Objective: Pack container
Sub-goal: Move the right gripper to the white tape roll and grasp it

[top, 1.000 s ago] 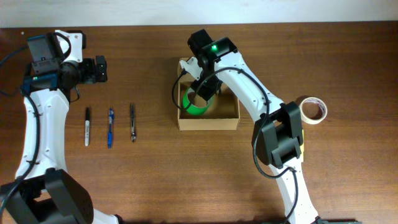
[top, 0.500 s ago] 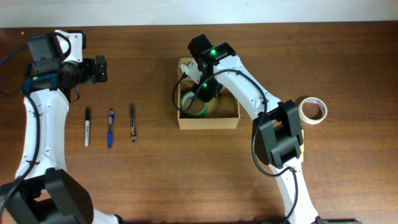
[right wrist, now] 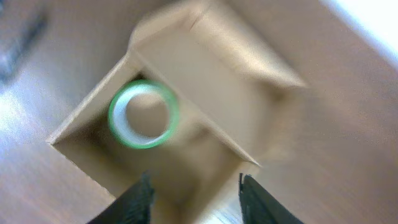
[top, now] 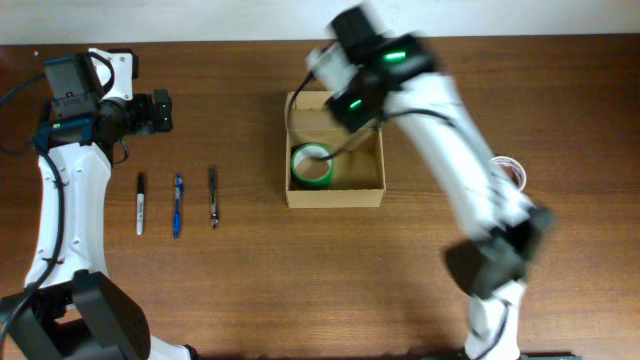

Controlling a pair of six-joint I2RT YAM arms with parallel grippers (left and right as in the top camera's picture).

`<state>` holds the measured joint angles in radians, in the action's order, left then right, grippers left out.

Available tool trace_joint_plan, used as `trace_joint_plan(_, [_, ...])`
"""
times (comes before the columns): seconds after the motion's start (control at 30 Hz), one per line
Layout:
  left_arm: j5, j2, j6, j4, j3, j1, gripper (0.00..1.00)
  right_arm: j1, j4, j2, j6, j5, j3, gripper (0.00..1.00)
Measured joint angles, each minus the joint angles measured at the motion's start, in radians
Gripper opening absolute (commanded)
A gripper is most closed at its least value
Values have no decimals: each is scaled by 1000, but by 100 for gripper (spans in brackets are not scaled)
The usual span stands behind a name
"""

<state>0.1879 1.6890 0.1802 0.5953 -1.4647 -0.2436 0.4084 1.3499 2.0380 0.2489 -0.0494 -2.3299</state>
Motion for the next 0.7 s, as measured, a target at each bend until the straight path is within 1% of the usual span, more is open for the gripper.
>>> trace_joint_plan(0.07, [0, 0, 0, 0, 0, 0, 99, -94, -13, -116, -35, 0, -6, 53])
trace_joint_plan(0.17, [0, 0, 0, 0, 0, 0, 99, -306, -69, -270, -87, -5, 40, 61])
trace_joint_plan(0.2, [0, 0, 0, 0, 0, 0, 99, -389, -94, -317, -104, -10, 87, 64])
trace_joint_plan(0.3, [0, 0, 0, 0, 0, 0, 99, -573, -149, -398, -150, -20, 256, 66])
trace_joint_plan(0.37, [0, 0, 0, 0, 0, 0, 99, -662, -163, -401, -178, -35, 372, 66])
trace_joint_plan(0.47, [0, 0, 0, 0, 0, 0, 99, -762, -178, -340, -208, -67, 541, 66])
trace_joint_plan(0.63, [0, 0, 0, 0, 0, 0, 99, -846, -225, -232, -226, -93, 742, 66])
trace_joint_plan(0.7, [0, 0, 0, 0, 0, 0, 100, -864, -248, -206, -227, -98, 792, 66])
